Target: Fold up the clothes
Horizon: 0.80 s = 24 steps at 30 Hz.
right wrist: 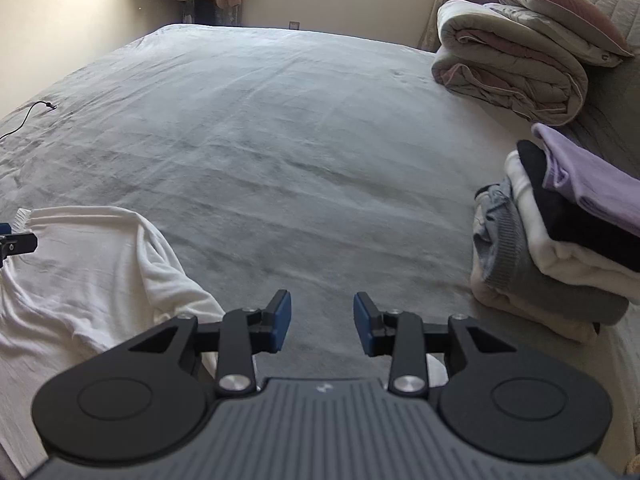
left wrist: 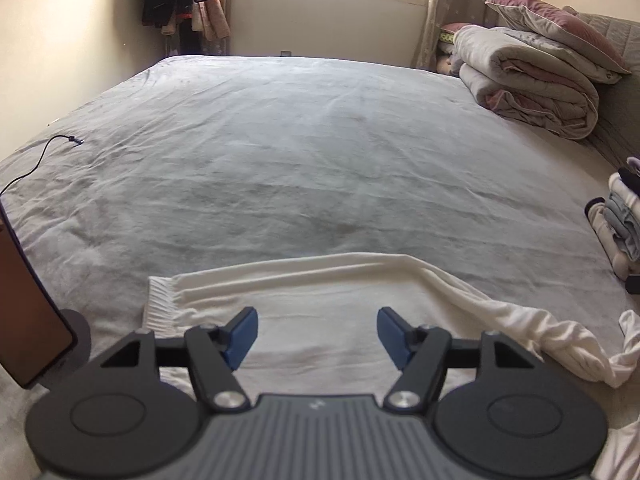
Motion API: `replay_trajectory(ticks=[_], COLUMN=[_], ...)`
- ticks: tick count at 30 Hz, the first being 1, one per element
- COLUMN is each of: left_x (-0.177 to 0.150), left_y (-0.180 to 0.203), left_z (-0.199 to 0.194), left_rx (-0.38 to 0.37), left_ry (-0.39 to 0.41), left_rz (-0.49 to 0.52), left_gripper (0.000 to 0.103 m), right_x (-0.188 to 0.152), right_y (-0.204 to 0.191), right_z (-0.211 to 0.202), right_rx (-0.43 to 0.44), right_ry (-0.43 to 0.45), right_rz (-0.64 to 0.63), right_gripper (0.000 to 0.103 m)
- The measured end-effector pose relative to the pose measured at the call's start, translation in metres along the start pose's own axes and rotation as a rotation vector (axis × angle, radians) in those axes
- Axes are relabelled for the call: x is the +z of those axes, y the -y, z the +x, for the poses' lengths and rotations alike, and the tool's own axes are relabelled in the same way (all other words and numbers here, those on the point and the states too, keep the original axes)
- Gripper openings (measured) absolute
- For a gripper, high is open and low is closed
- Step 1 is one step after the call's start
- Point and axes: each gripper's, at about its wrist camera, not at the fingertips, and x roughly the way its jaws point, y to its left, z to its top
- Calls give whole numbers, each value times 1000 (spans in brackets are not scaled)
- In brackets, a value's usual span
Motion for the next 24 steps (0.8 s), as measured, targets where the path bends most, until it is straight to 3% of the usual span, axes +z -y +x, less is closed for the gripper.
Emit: replay_trajectory(ticks=[12,20,24], left_x=[-22,-52,-76], left_y=[86,138,166], left_z=[-23,-44,-55], left_rx=[-104,-224,-312], left_ry=[-59,-96,-90], left_rz=[109,179,227], left_gripper=[68,68,67], right_x=[-51,-92,-107], right_y=[53,97,118], right_z=[-28,-39,-30], right_rx=[-40,-13,53], right_ry=[-36,-25,-23], right_rz=[62,235,342], right_gripper=[37,37,35])
